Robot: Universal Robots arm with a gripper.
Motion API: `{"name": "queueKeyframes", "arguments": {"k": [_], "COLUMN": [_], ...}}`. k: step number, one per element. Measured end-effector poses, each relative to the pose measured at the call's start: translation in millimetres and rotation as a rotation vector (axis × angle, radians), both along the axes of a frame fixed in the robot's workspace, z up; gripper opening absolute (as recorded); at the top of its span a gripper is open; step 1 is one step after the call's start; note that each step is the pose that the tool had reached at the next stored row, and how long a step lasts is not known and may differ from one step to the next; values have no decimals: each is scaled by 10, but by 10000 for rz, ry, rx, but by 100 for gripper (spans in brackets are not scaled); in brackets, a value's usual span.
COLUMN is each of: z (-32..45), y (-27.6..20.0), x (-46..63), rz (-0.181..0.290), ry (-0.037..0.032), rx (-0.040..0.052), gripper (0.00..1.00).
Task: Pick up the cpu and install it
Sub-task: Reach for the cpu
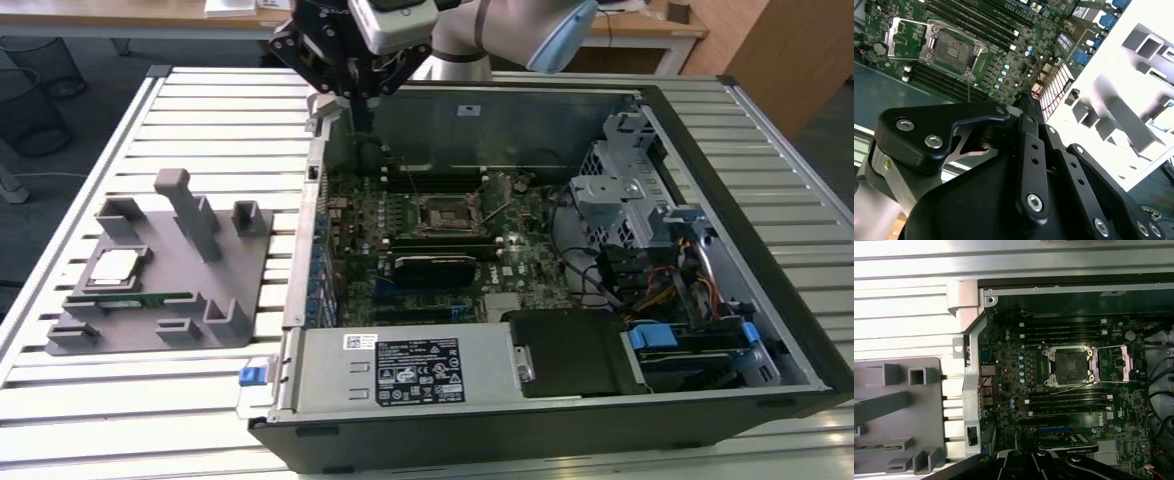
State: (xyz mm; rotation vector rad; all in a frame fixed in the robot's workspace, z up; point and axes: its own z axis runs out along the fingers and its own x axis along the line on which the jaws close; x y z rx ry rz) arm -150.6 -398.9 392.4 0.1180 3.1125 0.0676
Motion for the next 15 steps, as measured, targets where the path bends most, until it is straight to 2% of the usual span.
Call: {"name": "queueKeyframes", "arguments": {"k": [15], "z": [-3], "y": [0], "x": [-49], "rz": [0], "ry": [0], "rx": [0], "gripper": [11]}}
